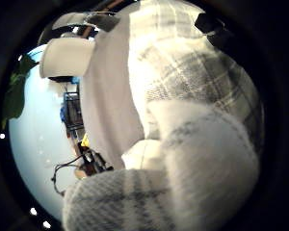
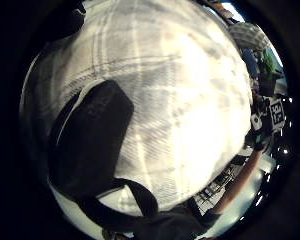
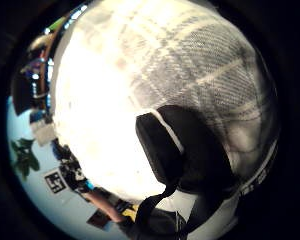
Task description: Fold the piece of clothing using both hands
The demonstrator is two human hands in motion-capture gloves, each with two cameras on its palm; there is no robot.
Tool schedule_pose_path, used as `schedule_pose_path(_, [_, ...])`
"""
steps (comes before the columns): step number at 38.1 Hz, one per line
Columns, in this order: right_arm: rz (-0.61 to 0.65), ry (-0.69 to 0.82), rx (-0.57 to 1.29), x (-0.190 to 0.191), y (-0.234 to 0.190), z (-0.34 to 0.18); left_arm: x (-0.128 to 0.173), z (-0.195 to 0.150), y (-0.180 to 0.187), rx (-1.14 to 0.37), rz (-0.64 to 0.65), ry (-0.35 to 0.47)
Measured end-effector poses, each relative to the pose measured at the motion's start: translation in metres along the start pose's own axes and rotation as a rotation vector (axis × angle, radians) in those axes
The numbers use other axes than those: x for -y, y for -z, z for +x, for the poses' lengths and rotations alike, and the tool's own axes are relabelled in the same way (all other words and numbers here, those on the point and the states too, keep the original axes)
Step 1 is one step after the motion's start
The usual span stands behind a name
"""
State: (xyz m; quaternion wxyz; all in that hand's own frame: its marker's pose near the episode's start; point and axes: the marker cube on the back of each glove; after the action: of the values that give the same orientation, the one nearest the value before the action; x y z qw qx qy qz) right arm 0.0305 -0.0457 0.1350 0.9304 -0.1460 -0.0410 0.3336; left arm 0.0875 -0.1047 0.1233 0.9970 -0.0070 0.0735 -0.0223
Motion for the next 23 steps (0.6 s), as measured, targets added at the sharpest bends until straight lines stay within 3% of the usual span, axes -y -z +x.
schedule_pose_path(7, [0.016, -0.073, 0.045, 0.059, -0.04, -0.007, 0.006, -0.009, -0.01, -0.024, 0.028, 0.041])
schedule_pose_path(13, [0.076, -0.069, 0.051, 0.058, -0.04, -0.01, 0.002, -0.003, -0.015, -0.089, 0.021, -0.021])
schedule_pose_path(19, [0.174, -0.019, 0.121, 0.024, -0.022, -0.01, 0.003, -0.004, -0.014, -0.087, 0.031, 0.001])
schedule_pose_path(23, [0.194, 0.013, 0.134, 0.026, -0.021, -0.013, 0.003, -0.006, -0.01, -0.099, -0.003, 0.002])
